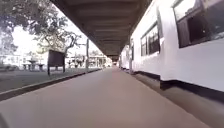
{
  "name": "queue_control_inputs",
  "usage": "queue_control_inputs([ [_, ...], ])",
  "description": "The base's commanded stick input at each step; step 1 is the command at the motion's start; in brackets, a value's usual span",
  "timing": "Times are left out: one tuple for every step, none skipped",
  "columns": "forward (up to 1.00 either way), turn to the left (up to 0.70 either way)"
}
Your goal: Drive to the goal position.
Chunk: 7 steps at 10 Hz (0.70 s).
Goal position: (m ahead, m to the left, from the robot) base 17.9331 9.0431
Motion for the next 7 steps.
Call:
queue_control_inputs([
  [0.7,0.0],
  [0.7,0.0],
  [0.7,0.0],
  [0.7,0.0],
  [0.7,0.0],
  [0.7,0.0],
  [0.7,0.0],
])
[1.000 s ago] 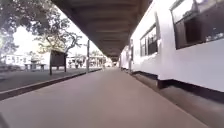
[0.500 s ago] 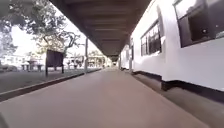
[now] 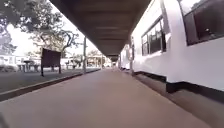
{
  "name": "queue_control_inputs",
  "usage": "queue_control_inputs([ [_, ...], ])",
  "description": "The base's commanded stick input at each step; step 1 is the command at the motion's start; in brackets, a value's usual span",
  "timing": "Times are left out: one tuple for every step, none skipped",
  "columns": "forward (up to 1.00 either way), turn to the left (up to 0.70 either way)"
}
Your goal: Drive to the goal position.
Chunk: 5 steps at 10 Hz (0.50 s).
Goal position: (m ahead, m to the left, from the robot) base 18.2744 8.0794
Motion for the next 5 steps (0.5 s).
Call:
queue_control_inputs([
  [0.7,0.0],
  [0.7,0.0],
  [0.7,0.0],
  [0.7,0.0],
  [0.7,0.0],
])
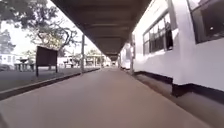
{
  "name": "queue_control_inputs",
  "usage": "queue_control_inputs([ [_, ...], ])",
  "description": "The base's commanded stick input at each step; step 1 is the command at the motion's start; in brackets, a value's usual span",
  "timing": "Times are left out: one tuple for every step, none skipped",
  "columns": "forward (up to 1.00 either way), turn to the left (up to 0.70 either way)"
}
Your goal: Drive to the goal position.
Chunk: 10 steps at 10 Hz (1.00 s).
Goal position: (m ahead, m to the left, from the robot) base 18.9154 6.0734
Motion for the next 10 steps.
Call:
queue_control_inputs([
  [0.7,0.0],
  [0.7,0.0],
  [0.7,0.0],
  [0.7,0.0],
  [0.7,0.0],
  [0.7,0.0],
  [0.7,0.0],
  [0.7,0.0],
  [0.7,0.0],
  [0.7,0.0],
])
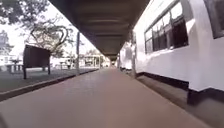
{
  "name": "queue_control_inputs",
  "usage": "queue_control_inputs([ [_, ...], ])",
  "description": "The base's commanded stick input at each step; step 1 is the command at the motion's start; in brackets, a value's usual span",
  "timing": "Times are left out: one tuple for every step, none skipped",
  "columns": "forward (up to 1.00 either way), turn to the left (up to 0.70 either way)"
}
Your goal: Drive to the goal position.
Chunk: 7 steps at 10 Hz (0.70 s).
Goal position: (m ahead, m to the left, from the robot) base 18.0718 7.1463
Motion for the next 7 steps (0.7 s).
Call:
queue_control_inputs([
  [0.7,0.0],
  [0.7,0.0],
  [0.7,0.0],
  [0.7,0.0],
  [0.7,0.0],
  [0.7,0.0],
  [0.7,0.0],
])
